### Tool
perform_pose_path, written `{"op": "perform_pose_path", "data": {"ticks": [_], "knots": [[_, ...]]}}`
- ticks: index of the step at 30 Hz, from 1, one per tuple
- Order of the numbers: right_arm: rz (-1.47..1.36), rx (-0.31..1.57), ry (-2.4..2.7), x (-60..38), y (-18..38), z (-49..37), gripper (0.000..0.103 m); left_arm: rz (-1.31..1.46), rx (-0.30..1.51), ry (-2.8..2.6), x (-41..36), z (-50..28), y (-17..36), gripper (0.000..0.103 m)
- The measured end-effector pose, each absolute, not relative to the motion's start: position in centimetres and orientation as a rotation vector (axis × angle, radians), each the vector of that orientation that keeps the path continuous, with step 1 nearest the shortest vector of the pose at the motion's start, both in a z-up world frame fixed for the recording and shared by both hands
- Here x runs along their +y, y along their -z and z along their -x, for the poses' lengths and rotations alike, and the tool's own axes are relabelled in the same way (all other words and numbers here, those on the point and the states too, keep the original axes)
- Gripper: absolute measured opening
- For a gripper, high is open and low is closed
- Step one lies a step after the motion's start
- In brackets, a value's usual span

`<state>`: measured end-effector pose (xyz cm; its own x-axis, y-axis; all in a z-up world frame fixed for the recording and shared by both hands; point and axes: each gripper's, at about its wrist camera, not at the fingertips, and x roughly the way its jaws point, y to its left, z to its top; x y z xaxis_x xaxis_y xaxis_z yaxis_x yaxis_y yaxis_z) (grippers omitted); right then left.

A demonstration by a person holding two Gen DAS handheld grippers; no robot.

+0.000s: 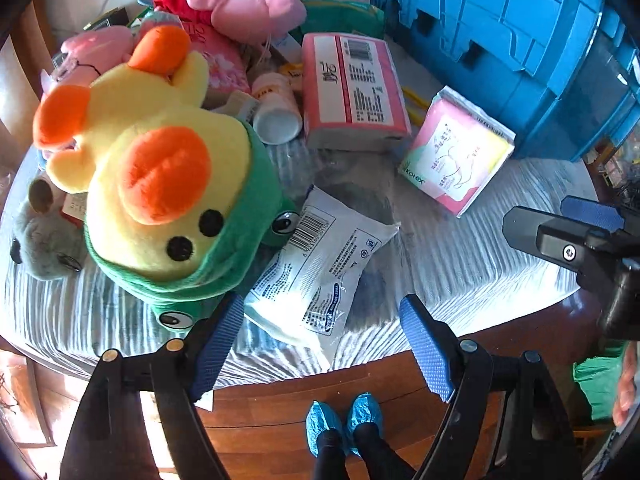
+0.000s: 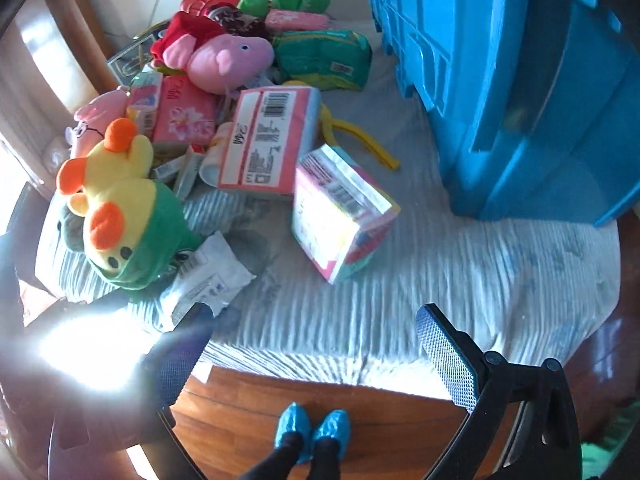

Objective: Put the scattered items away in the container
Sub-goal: 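Move both grippers to the white packet and the pink printed box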

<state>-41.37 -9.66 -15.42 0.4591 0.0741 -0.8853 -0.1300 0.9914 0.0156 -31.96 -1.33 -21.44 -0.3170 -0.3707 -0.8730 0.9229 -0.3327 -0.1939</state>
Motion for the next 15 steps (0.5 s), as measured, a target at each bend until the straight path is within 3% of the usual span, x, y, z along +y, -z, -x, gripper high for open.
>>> {"op": "perform_pose_path", "data": {"ticks": [11,15], "knots": [[-0.023,1.051,-0.147,-11.3,18.2,38.3,0.103,-0.929,0.932,1.717,-4.2,33.4,25.1,0.078],[0.057,1.040,-0.275,-11.3,18.4,37.4,0.103,-0.922,0.896,1.779,-4.2,34.9,24.3,0.058]]}}
